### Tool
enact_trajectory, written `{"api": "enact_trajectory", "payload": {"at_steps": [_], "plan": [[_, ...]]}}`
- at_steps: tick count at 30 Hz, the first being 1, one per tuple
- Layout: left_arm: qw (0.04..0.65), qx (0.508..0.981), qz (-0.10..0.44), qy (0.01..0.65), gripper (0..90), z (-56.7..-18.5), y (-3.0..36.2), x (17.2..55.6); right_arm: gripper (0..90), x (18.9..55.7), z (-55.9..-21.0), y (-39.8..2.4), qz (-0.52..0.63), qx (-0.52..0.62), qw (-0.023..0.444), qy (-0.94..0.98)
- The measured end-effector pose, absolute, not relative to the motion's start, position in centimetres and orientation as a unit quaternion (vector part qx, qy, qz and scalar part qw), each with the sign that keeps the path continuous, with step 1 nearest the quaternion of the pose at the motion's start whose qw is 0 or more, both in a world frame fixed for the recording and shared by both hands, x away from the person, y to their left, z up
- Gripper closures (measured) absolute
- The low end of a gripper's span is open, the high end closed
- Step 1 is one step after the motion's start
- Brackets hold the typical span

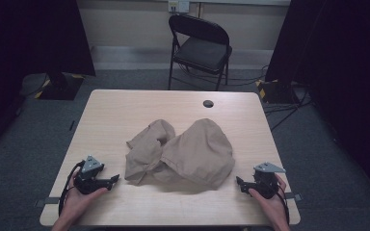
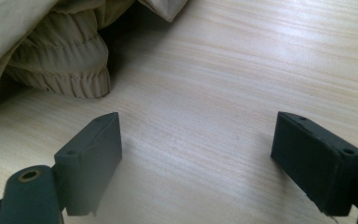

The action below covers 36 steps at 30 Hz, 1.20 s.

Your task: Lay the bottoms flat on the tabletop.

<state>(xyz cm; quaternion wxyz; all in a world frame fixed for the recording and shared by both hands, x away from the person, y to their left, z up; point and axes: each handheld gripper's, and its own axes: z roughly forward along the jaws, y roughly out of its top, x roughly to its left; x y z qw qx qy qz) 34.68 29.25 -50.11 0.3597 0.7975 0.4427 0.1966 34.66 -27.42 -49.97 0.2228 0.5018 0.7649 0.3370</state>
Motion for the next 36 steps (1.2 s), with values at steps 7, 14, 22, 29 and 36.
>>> {"api": "enact_trajectory", "payload": {"at_steps": [7, 14, 22, 29, 36], "plan": [[0.36, 0.797, 0.197, 0.443, 22.8, -50.1, 29.2, 34.7, 15.5, 34.7, -50.0, -27.4, 0.337, 0.502, 0.222, 0.764], [0.356, 0.799, 0.196, 0.444, 22.8, -50.0, 29.2, 34.7, 15.5, 34.7, -49.9, -27.5, 0.342, 0.509, 0.219, 0.759], [0.348, 0.798, 0.172, 0.46, 29.0, -49.4, 29.1, 35.0, 21.2, 35.3, -49.0, -27.4, 0.341, 0.531, 0.201, 0.75], [0.365, 0.799, 0.168, 0.448, 31.4, -47.7, 28.1, 35.5, 21.7, 36.4, -46.0, -27.6, 0.371, 0.509, 0.241, 0.738], [0.42, 0.776, 0.162, 0.442, 33.0, -45.0, 27.1, 37.6, 20.4, 38.8, -42.9, -25.8, 0.407, 0.483, 0.24, 0.737]]}}
